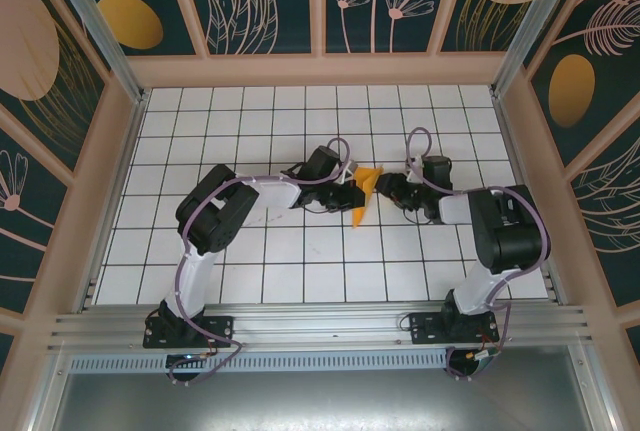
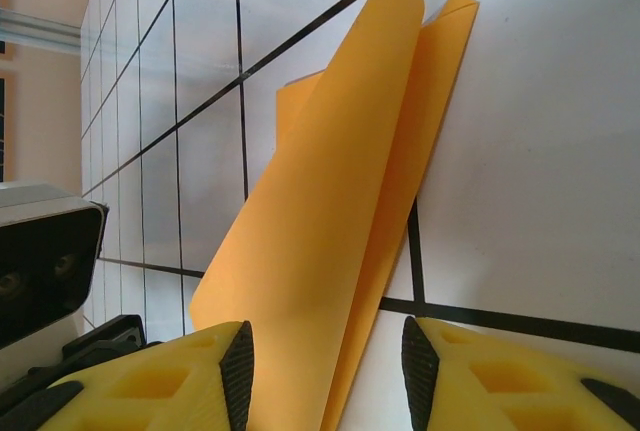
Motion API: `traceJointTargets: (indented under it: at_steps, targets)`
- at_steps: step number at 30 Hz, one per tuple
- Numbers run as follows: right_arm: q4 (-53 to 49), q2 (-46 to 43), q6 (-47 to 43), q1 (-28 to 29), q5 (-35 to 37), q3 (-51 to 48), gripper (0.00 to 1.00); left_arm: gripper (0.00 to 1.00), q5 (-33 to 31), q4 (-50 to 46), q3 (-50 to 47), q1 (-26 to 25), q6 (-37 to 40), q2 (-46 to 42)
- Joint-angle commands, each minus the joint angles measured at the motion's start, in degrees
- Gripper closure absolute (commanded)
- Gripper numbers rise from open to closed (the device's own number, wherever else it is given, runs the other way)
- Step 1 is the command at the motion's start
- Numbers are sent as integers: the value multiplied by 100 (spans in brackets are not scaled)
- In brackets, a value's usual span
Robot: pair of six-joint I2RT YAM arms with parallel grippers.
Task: Fold a paper plane with a square sheet of paper (fold left side to right side)
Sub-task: Fold the wing for the fifth time at the center of the table.
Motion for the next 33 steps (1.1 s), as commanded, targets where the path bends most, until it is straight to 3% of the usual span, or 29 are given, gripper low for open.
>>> traceJointTargets:
  at_steps: [1,15,26,33]
  targets:
    - [135,169,35,77,-133,233,53,92,203,481,-123,40,-287,33]
    - [-524,546,-34,261,120,668,58,87,120,769,-311,50,-499,16]
    - [-868,757,-109,258,234,772,58,69,44,707,-399,72,-378,-193]
    - [-866,779,-123,258,223,782,58,58,29,847,-886,409,-317,-816]
